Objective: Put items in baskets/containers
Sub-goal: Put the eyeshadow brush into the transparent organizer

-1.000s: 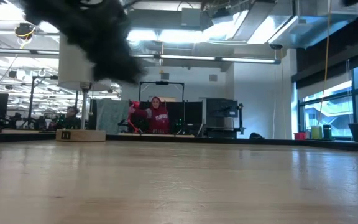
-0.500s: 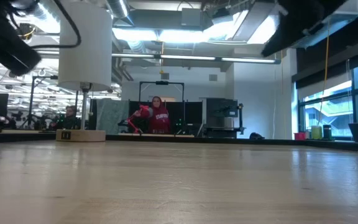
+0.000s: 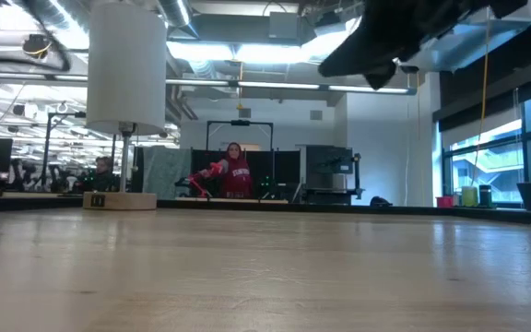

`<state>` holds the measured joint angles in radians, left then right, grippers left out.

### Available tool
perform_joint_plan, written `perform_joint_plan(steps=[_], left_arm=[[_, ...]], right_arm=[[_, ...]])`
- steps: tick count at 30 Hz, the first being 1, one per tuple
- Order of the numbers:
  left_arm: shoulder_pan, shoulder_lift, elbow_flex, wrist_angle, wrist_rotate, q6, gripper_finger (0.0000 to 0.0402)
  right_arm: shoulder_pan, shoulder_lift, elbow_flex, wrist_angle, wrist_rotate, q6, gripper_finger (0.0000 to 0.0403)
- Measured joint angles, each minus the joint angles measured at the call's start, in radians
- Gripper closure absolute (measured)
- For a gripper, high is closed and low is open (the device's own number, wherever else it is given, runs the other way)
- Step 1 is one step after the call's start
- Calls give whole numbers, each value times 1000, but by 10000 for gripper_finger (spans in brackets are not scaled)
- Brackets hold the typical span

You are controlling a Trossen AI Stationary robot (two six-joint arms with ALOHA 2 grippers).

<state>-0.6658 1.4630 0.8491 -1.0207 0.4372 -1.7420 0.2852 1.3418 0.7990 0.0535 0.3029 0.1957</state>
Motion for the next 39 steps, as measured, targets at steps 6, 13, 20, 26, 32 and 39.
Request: perform_joint_plan(steps=[6, 13, 20, 26, 32, 39], left_arm=[[-25, 163, 6, 13, 142, 52, 294], [-30, 228, 70, 15, 179, 114, 295], [-41, 228, 99, 6, 128, 12, 295], [-43, 228, 98, -4, 75, 20, 301], [-75, 228, 98, -28, 66, 167, 323], [-108, 228, 80, -95, 114, -23, 351]], right_arm=[[-43, 0, -3, 1, -18, -9, 396], [-90, 0, -3, 51, -33, -123, 396], [-182, 0, -3, 83, -137, -155, 396], [-216, 0, -3, 82, -150, -158, 396], [-239, 0, -3, 172, -205, -181, 396], [-273, 0, -3, 232, -263, -209, 396]])
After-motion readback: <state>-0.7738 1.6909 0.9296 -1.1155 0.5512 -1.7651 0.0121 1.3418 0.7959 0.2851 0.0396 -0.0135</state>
